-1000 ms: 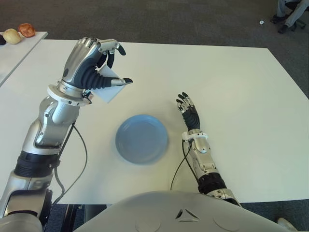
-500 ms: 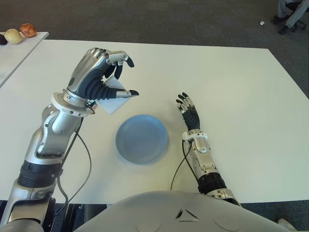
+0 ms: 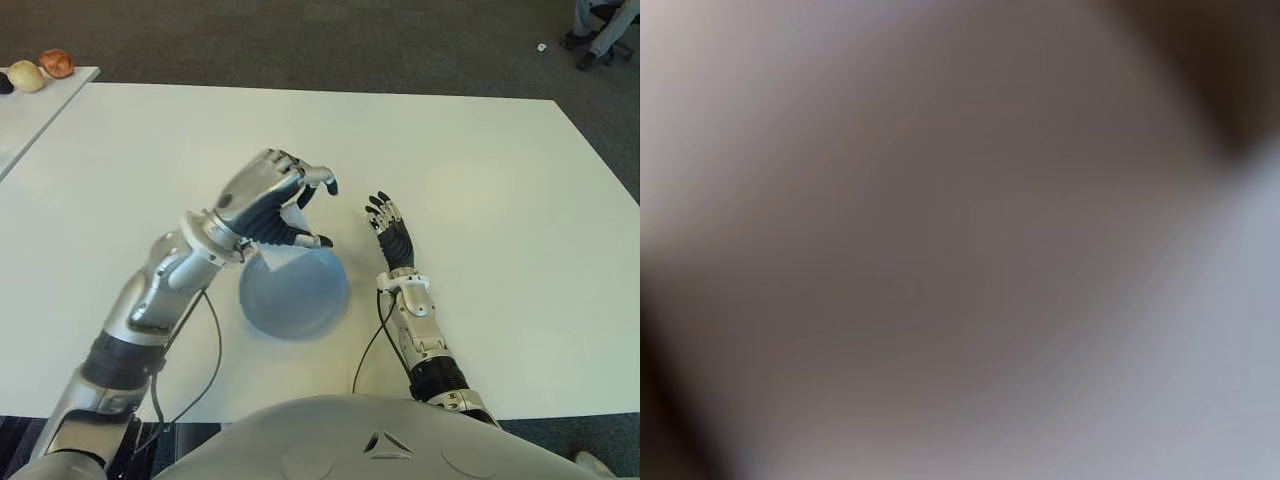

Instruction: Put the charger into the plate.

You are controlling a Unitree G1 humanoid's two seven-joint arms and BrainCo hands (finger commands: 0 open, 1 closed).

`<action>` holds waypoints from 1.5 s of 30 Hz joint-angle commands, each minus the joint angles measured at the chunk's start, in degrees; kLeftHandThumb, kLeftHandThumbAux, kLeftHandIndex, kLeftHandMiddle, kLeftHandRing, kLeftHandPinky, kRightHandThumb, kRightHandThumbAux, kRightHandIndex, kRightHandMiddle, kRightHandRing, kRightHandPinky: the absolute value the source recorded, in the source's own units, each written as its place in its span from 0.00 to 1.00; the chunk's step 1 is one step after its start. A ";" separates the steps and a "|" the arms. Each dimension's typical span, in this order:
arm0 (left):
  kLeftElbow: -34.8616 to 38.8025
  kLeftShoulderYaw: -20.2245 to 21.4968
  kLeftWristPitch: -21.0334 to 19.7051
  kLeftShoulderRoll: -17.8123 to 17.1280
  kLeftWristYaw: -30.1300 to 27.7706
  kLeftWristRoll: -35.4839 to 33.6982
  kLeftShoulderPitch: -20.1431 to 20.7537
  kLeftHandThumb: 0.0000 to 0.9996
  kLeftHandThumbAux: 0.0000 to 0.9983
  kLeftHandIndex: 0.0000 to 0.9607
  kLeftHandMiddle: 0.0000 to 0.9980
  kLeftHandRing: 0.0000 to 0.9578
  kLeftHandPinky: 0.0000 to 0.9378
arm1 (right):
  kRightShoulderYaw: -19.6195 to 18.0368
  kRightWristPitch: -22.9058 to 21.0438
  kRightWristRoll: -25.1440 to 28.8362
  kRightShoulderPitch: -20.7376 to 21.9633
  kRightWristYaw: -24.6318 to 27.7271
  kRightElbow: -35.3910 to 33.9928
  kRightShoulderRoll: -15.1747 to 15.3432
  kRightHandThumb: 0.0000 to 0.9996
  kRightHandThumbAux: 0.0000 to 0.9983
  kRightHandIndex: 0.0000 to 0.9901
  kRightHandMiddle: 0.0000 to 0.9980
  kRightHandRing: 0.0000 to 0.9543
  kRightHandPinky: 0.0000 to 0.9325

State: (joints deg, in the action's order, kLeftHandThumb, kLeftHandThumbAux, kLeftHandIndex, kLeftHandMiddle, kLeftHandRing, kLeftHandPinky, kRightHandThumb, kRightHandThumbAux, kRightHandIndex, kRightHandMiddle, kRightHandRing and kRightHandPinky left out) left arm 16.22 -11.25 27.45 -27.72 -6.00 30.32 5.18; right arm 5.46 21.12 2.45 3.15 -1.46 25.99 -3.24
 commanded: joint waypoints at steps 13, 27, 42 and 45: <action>-16.68 -6.13 3.56 6.00 8.02 8.38 2.30 0.75 0.70 0.46 0.88 0.91 0.92 | 0.63 -0.99 -0.31 0.13 -1.43 -1.23 -3.68 0.00 0.52 0.05 0.15 0.14 0.16; -24.41 -7.19 6.27 6.36 14.85 11.13 2.35 0.75 0.70 0.46 0.89 0.91 0.93 | 1.86 -1.66 -0.38 -1.55 -2.04 -3.99 -3.51 0.00 0.51 0.04 0.13 0.12 0.12; -28.66 -8.03 7.28 5.65 18.61 12.29 2.56 0.75 0.70 0.46 0.89 0.92 0.93 | 2.20 -1.36 0.27 -2.50 -1.78 -5.12 -3.17 0.00 0.50 0.04 0.14 0.13 0.12; -28.67 -7.89 7.03 5.69 18.27 11.67 2.68 0.75 0.70 0.46 0.89 0.91 0.92 | 2.12 -1.35 0.46 -2.49 -1.61 -5.04 -3.11 0.00 0.50 0.04 0.14 0.13 0.12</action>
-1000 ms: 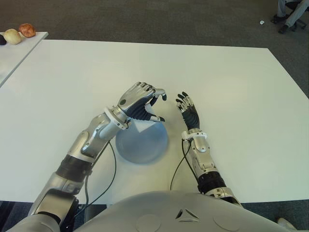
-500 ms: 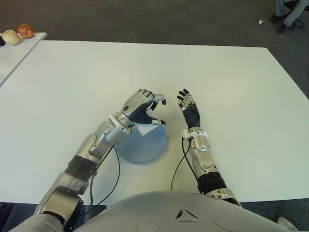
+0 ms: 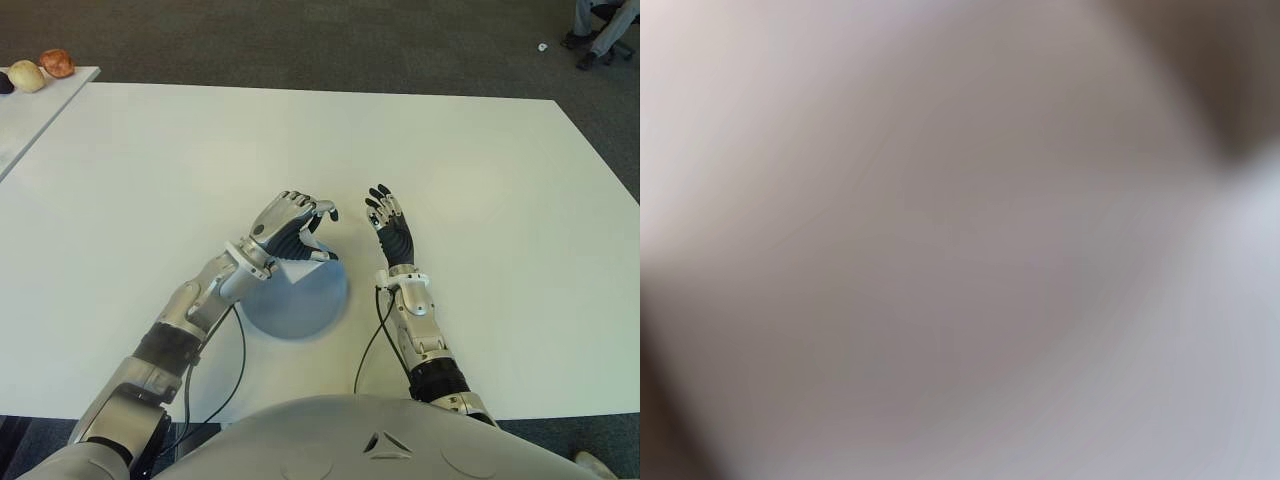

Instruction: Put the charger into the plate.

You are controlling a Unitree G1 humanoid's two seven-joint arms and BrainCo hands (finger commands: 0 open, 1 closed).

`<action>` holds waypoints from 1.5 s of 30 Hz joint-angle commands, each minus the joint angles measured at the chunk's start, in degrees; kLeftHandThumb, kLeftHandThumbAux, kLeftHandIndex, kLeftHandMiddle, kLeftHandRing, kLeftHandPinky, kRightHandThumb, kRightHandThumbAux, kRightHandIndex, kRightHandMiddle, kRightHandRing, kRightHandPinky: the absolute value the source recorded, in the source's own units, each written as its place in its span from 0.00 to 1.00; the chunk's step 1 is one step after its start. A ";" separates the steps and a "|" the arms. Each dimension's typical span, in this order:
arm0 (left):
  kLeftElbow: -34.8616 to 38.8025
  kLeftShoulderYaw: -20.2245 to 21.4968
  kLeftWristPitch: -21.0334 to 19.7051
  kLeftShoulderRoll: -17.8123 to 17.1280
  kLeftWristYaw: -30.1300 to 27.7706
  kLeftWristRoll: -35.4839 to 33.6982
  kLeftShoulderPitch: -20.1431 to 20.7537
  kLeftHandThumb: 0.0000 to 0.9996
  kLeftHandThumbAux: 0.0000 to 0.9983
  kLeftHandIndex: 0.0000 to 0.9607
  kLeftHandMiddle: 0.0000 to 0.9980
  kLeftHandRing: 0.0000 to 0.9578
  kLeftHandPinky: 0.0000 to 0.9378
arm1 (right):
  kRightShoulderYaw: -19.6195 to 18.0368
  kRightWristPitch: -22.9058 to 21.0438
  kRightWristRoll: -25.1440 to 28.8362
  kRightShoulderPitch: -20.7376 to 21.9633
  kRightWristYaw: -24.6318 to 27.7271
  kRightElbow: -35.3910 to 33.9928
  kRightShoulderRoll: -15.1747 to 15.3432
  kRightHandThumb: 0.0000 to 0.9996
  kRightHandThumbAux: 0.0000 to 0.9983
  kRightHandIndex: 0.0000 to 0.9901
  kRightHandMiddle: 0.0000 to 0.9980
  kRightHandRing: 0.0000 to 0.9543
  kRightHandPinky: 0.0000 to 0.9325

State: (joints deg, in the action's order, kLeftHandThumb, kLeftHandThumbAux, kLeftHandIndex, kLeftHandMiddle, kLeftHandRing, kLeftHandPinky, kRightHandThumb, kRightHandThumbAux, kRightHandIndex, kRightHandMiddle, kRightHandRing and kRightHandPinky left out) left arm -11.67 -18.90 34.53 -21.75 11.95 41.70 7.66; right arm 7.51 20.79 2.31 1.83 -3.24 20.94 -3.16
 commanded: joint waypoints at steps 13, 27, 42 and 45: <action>19.34 3.36 -11.28 -8.85 -22.46 -6.04 -5.17 0.26 0.35 0.05 0.05 0.05 0.05 | -0.43 0.70 0.39 -0.71 0.44 1.57 -3.06 0.00 0.52 0.05 0.14 0.13 0.09; 25.37 4.91 -17.51 -8.41 -28.71 -9.23 -4.37 0.16 0.25 0.00 0.00 0.00 0.00 | 0.15 3.34 -1.81 -0.07 -1.89 2.98 -3.04 0.00 0.52 0.08 0.13 0.12 0.12; 26.51 6.83 -20.36 -3.27 -20.40 -6.07 -6.16 0.04 0.38 0.03 0.03 0.00 0.00 | 0.61 1.57 -1.81 -0.02 -1.33 2.63 -2.59 0.00 0.50 0.05 0.15 0.14 0.14; 26.83 7.67 -20.23 -2.25 -19.69 -8.07 -6.92 0.04 0.40 0.04 0.04 0.00 0.00 | 0.56 1.63 -1.71 0.09 -1.20 2.91 -2.53 0.00 0.50 0.05 0.15 0.14 0.14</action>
State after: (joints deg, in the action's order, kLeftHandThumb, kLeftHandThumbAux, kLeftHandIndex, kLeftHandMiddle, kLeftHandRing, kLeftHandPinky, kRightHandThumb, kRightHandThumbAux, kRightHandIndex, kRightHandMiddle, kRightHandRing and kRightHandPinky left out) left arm 14.92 -11.95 14.62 -24.99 -8.63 34.80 2.21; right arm 7.92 23.53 0.90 1.79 -4.55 23.40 -3.11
